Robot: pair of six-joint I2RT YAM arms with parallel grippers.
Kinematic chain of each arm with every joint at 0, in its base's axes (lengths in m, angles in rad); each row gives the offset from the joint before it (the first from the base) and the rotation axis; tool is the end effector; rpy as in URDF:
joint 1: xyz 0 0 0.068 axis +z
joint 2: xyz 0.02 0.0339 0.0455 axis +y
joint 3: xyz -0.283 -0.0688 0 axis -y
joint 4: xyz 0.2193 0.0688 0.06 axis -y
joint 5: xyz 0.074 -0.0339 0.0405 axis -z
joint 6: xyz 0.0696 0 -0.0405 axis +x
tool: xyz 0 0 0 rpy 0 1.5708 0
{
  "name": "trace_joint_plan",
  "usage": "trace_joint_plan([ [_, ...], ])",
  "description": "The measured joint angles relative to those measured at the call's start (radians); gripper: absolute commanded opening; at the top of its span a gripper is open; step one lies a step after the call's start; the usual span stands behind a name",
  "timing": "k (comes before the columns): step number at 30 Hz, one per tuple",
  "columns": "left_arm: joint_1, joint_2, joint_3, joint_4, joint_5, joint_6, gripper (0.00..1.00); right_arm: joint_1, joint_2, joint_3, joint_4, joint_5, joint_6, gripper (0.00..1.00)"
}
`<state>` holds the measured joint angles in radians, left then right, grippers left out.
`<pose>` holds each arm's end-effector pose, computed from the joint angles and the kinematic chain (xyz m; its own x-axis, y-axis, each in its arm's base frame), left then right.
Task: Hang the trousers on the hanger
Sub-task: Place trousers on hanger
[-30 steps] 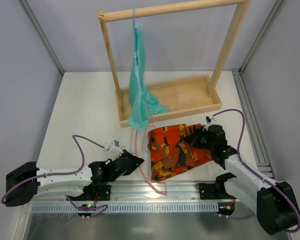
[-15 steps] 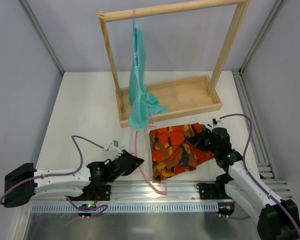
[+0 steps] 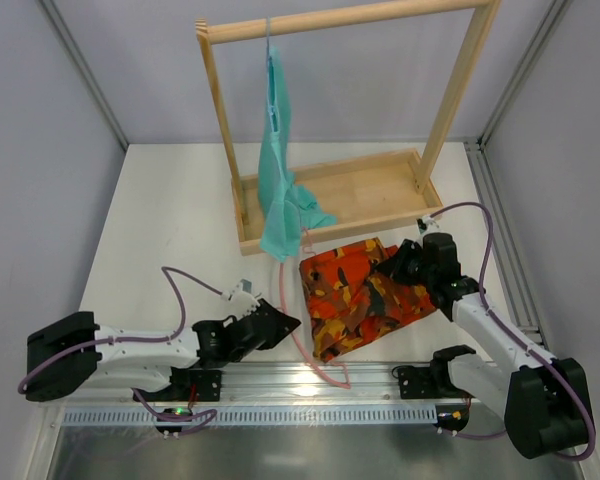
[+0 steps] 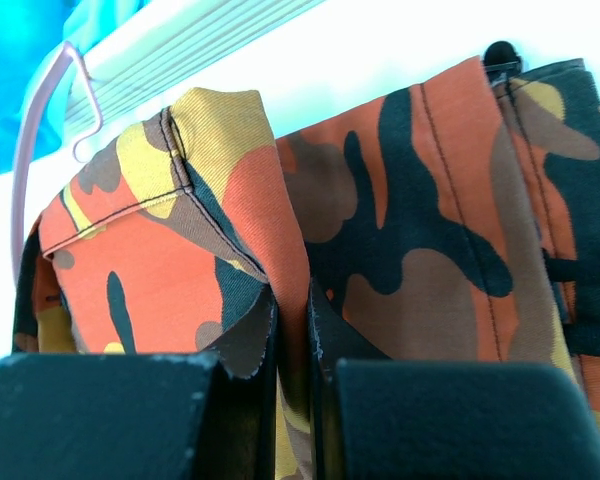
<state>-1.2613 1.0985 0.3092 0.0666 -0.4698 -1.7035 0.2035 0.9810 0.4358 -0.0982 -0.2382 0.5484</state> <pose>0.0880 -0.1717 0.1621 -0.7127 -0.6731 -0.1976 -0.2984 0.5457 -0.7830 0.1872 0.0554 0.2013 -0.7002 0.3728 -0.6089 -0.0191 0.8428 0.5379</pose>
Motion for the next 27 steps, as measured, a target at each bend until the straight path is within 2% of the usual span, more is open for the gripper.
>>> trace_joint_plan([
  [6,-0.005,-0.042,-0.028,-0.01,0.011,-0.023,0.0,-0.036,0.019,0.0,-0.002,-0.003,-0.006,0.04],
  [12,-0.01,-0.06,-0.044,-0.01,0.011,-0.046,0.0,-0.131,0.024,0.006,-0.007,-0.13,-0.014,0.04],
  [17,-0.009,-0.031,-0.037,-0.005,0.005,-0.046,0.0,-0.147,0.077,0.055,-0.004,-0.196,-0.044,0.05],
  [18,-0.009,-0.026,-0.035,-0.004,0.003,-0.045,0.0,-0.15,0.092,0.061,-0.003,-0.204,-0.05,0.17],
  [22,-0.01,-0.026,-0.027,-0.016,-0.001,-0.045,0.0,-0.163,0.156,0.082,-0.029,-0.187,-0.081,0.44],
  [27,-0.015,-0.098,-0.025,-0.087,-0.009,-0.047,0.0,-0.22,0.121,0.133,-0.133,-0.062,-0.102,0.52],
])
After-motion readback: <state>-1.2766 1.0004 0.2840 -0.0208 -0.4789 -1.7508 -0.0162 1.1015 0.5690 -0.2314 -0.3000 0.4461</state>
